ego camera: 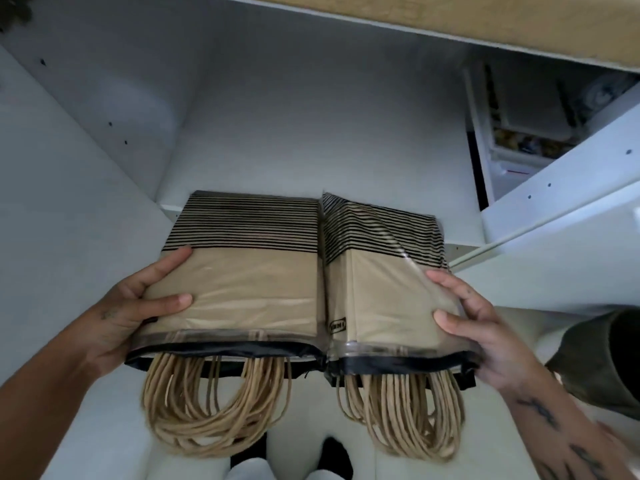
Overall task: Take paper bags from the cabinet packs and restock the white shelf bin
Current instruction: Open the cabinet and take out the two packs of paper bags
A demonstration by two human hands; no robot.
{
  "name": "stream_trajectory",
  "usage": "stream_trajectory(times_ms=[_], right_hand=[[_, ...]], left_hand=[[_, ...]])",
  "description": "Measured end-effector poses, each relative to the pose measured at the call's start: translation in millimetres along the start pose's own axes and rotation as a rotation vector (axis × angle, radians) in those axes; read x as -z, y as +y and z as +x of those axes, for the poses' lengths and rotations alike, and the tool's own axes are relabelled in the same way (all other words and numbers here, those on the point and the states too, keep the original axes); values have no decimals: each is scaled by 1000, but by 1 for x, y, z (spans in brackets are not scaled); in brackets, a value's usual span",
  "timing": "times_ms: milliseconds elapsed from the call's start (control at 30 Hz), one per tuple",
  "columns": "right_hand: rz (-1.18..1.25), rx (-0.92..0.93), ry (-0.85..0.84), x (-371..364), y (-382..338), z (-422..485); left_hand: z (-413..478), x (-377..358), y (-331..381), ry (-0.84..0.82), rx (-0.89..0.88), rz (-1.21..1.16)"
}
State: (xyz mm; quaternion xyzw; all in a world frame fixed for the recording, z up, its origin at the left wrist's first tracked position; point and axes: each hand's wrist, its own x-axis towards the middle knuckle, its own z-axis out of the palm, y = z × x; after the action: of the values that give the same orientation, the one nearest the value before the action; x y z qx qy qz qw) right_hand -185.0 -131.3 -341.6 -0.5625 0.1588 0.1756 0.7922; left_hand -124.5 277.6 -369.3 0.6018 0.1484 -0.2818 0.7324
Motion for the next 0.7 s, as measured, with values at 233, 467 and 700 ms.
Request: stream_trajectory(times_ms=[233, 467, 700], right_hand=[[-53, -9, 51, -24, -6, -61], [-21, 37, 62, -48, -18, -127], [-14, 73, 11, -53, -42, -206]], left_hand=[[-66, -1, -2, 8, 73, 37], [-137, -13, 25, 42, 23, 56], [-224, -39, 37, 93, -58, 69]])
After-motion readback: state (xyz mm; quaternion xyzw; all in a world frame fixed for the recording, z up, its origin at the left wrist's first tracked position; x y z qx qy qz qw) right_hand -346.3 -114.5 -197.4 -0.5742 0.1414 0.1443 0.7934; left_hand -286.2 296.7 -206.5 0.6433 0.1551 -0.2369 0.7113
